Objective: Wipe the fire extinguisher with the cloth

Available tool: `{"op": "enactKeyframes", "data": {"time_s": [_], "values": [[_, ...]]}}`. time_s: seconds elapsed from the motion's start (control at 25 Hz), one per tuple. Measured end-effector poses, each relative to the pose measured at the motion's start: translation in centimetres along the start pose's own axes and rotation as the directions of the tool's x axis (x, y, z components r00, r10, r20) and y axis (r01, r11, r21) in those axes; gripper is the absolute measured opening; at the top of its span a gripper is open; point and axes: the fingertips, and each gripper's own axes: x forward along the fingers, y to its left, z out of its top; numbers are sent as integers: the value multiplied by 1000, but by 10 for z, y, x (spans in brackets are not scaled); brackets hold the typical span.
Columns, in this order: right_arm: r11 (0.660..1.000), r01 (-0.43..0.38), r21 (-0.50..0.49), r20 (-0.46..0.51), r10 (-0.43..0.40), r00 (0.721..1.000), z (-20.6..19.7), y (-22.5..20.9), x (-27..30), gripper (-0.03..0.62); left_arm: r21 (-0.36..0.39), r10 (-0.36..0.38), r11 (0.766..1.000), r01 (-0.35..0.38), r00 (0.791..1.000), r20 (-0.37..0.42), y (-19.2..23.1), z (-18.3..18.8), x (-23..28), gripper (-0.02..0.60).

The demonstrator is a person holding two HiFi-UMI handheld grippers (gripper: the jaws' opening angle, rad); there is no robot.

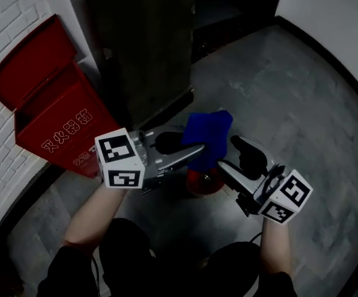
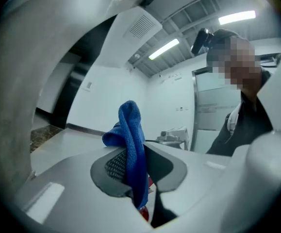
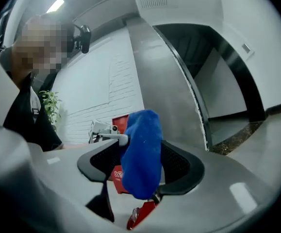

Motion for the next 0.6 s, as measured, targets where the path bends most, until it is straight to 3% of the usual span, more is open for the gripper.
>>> {"op": "enactKeyframes", "data": {"time_s": [0.2,0.32,0.48,0.6], "values": [[991,-2,136,81,-9,997,10,-6,-13,233,10,-81,997,82,996,-28,-25,-7,35,55],[976,-55,213,126,28,992,18,-4,-28,206,26,-183,982,186,980,-83,-43,-21,46,55],[976,-48,212,72,34,997,7,1,-33,171,17,-185,982,187,980,-76,-46,-26,54,55],[962,-46,268,92,22,995,2,-1,-37,91,-18,-194,981,194,980,-50,-48,-27,56,59]]}}
